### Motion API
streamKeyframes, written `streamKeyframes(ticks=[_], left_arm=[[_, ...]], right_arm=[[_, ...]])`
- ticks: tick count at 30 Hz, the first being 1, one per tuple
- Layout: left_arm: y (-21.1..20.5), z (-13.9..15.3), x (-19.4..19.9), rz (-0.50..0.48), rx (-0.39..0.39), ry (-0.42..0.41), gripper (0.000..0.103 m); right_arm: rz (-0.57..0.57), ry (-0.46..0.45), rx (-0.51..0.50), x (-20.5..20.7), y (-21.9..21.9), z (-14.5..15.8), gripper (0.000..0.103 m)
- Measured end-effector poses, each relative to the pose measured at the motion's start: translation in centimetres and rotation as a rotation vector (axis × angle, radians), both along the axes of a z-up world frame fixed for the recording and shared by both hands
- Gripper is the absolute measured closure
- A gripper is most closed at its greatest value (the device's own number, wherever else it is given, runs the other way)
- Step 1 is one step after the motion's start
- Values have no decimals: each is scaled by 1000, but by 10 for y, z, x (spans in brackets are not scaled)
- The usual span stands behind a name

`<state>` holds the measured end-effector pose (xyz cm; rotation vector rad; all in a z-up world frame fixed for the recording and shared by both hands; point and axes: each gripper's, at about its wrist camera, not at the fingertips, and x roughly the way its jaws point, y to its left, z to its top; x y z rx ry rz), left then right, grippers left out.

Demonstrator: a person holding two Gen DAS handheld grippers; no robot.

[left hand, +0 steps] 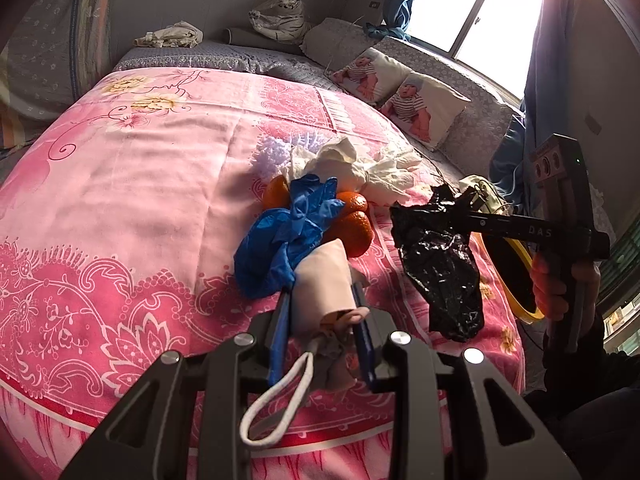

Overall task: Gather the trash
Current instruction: 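Grasp a black plastic bag with the right tool while the left tool grasps the beige glove, then carry both items over the yellow bin and open both tools to drop them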

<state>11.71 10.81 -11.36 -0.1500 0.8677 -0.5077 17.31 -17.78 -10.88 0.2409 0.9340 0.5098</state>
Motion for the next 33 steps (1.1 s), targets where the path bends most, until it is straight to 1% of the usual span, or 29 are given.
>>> streamKeyframes(ticks=[20, 26, 33], left_arm=[[15, 65, -18, 58, 18, -165, 76], [9, 75, -20, 52, 28, -185, 76], [-3, 79, -20, 28, 30, -192, 76]], right_arm=[[-83, -60, 52, -25, -43, 21, 86], [-117, -75, 64, -31, -59, 26, 86], [-168, -89, 77, -38, -82, 29, 86]])
